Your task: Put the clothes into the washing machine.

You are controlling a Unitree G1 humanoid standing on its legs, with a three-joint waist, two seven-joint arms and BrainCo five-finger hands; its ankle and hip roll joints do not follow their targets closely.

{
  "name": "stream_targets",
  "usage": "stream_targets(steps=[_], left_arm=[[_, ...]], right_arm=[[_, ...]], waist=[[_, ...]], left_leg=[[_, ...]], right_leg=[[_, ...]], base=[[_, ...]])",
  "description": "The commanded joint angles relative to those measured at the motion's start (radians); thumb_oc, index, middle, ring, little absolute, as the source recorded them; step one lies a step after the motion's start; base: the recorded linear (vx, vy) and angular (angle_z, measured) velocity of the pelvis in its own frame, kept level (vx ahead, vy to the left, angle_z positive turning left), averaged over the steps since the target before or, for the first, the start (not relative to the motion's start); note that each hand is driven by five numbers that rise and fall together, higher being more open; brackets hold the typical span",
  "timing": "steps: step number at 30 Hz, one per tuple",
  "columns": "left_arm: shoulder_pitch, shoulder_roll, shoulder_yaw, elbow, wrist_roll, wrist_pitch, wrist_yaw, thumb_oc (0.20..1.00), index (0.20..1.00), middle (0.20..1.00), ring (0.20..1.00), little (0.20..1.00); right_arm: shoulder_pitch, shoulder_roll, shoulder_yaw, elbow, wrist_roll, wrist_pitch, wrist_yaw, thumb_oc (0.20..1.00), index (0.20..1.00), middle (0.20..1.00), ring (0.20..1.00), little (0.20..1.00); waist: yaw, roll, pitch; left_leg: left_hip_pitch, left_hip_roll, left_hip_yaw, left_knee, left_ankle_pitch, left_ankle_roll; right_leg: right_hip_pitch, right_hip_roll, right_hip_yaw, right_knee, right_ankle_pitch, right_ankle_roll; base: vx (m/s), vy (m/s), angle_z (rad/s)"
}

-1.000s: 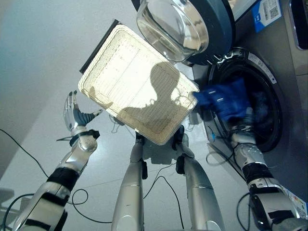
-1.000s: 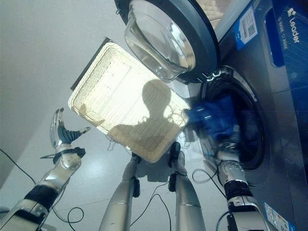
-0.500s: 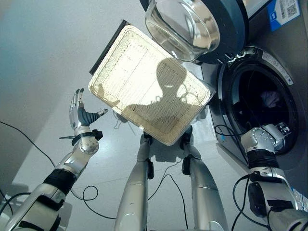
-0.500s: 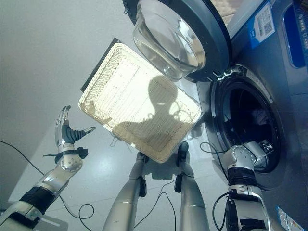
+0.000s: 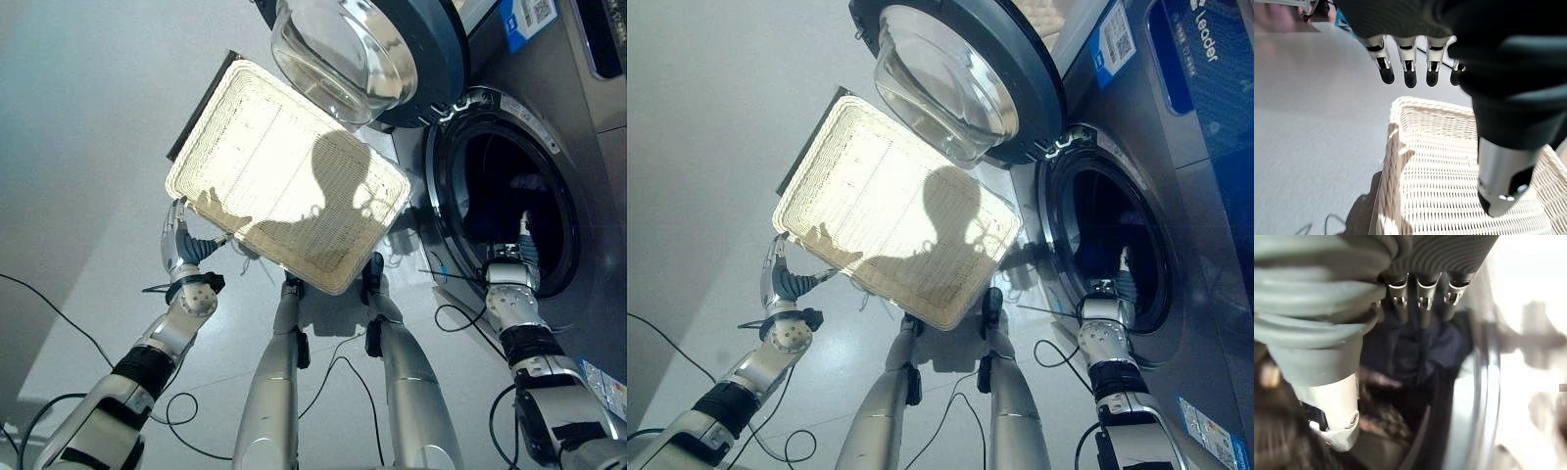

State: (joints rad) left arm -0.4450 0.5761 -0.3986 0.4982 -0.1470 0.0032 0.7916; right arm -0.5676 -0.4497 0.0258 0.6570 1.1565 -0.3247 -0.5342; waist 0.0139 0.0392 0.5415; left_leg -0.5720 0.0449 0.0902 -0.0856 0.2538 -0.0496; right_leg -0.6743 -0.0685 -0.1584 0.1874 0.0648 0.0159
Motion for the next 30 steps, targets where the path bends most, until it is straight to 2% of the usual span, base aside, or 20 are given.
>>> stream_targets(steps=[1,3,5,7,11,13,16,20,21,26,27,30], left_arm=[[0.03,-0.043,0.072,0.039,-0.046,-0.049,0.016,1.0,1.0,1.0,1.0,1.0],[0.036,-0.054,0.081,0.043,-0.065,-0.056,0.011,1.0,1.0,1.0,1.0,1.0],[0.086,-0.109,0.122,0.084,-0.163,-0.129,-0.022,1.0,1.0,1.0,1.0,1.0],[0.118,-0.143,0.153,0.128,-0.228,-0.174,-0.056,1.0,1.0,1.0,1.0,1.0],[0.18,-0.194,0.202,0.226,-0.345,-0.22,-0.14,1.0,1.0,1.0,1.0,1.0],[0.189,-0.199,0.206,0.248,-0.366,-0.219,-0.155,1.0,1.0,1.0,1.0,1.0],[0.209,-0.219,0.223,0.359,-0.429,-0.207,-0.266,1.0,1.0,1.0,1.0,1.0],[0.211,-0.233,0.222,0.411,-0.438,-0.186,-0.341,1.0,1.0,1.0,1.0,1.0],[0.214,-0.245,0.209,0.453,-0.433,-0.178,-0.43,1.0,1.0,1.0,1.0,1.0],[0.221,-0.259,0.182,0.472,-0.423,-0.18,-0.538,1.0,1.0,1.0,1.0,1.0],[0.229,-0.27,0.167,0.482,-0.41,-0.179,-0.617,1.0,1.0,1.0,1.0,1.0],[0.234,-0.28,0.146,0.487,-0.376,-0.189,-0.705,1.0,1.0,1.0,1.0,1.0]], right_arm=[[0.009,-0.096,0.026,-0.039,-0.415,0.005,-0.071,1.0,1.0,1.0,1.0,1.0],[0.006,-0.101,0.036,-0.04,-0.477,0.013,-0.082,1.0,1.0,1.0,1.0,1.0],[0.018,-0.11,0.069,-0.02,-0.657,0.035,-0.096,1.0,1.0,1.0,1.0,1.0],[0.03,-0.105,0.094,-0.007,-0.743,0.056,-0.098,1.0,1.0,1.0,1.0,1.0],[0.053,-0.083,0.131,0.048,-0.788,0.095,-0.055,1.0,1.0,1.0,1.0,1.0],[0.055,-0.077,0.137,0.067,-0.79,0.103,-0.035,1.0,1.0,1.0,1.0,1.0],[0.065,-0.032,0.172,0.159,-0.788,0.134,0.031,1.0,1.0,1.0,1.0,1.0],[0.068,-0.006,0.198,0.2,-0.809,0.162,0.064,1.0,1.0,1.0,1.0,1.0],[0.082,0.016,0.223,0.248,-0.832,0.186,0.107,1.0,1.0,1.0,1.0,1.0],[0.121,0.044,0.249,0.288,-0.883,0.208,0.163,1.0,1.0,1.0,1.0,1.0],[0.156,0.069,0.269,0.332,-0.916,0.205,0.186,1.0,1.0,1.0,1.0,1.0],[0.189,0.087,0.283,0.377,-0.953,0.219,0.211,1.0,1.0,1.0,1.0,1.0]], waist=[[-0.003,0.021,-0.022],[-0.001,0.021,-0.022],[0.006,0.025,-0.022],[0.011,0.028,-0.022],[0.024,0.034,-0.022],[0.027,0.035,-0.022],[0.036,0.035,-0.022],[0.039,0.03,-0.022],[0.041,0.028,-0.022],[0.043,0.027,-0.022],[0.045,0.027,-0.022],[0.046,0.027,-0.022]], left_leg=[[0.026,-0.077,0.028,0.03,-0.1,-0.012],[0.017,-0.078,0.027,0.033,-0.096,-0.012],[0.027,-0.08,0.019,0.038,-0.104,-0.012],[0.031,-0.082,0.012,0.044,-0.108,-0.01],[0.041,-0.087,-0.002,0.052,-0.113,-0.008],[0.044,-0.087,-0.004,0.052,-0.114,-0.008],[0.069,-0.09,-0.012,0.05,-0.12,-0.005],[0.085,-0.09,-0.016,0.05,-0.121,-0.002],[0.117,-0.09,-0.021,0.049,-0.129,0.002],[0.154,-0.092,-0.035,0.054,-0.137,0.006],[0.199,-0.093,-0.043,0.052,-0.145,0.01],[0.252,-0.093,-0.049,0.052,-0.159,0.012]], right_leg=[[0.072,-0.007,-0.055,-0.13,0.096,0.105],[0.064,-0.008,-0.056,-0.128,0.099,0.104],[0.074,-0.011,-0.06,-0.117,0.085,0.107],[0.079,-0.013,-0.062,-0.107,0.077,0.106],[0.091,-0.019,-0.068,-0.097,0.065,0.104],[0.094,-0.019,-0.069,-0.097,0.063,0.103],[0.117,-0.021,-0.074,-0.098,0.056,0.099],[0.135,-0.021,-0.073,-0.099,0.054,0.097],[0.165,-0.02,-0.071,-0.094,0.041,0.095],[0.202,-0.018,-0.062,-0.083,0.029,0.091],[0.245,-0.017,-0.056,-0.075,0.015,0.09],[0.3,-0.019,-0.054,-0.07,-0.002,0.09]], base=[[-0.04,0.035,0.06],[-0.05,0.032,0.07],[-0.06,0.044,0.03],[-0.06,0.038,0.03],[-0.06,0.038,0.08],[-0.03,0.038,0.13],[-0.06,0.053,0.07],[-0.04,0.024,0.01],[-0.04,0.025,0.03],[-0.03,0.007,0.11],[-0.04,-0.013,0.17],[-0.02,-0.021,0.11]])
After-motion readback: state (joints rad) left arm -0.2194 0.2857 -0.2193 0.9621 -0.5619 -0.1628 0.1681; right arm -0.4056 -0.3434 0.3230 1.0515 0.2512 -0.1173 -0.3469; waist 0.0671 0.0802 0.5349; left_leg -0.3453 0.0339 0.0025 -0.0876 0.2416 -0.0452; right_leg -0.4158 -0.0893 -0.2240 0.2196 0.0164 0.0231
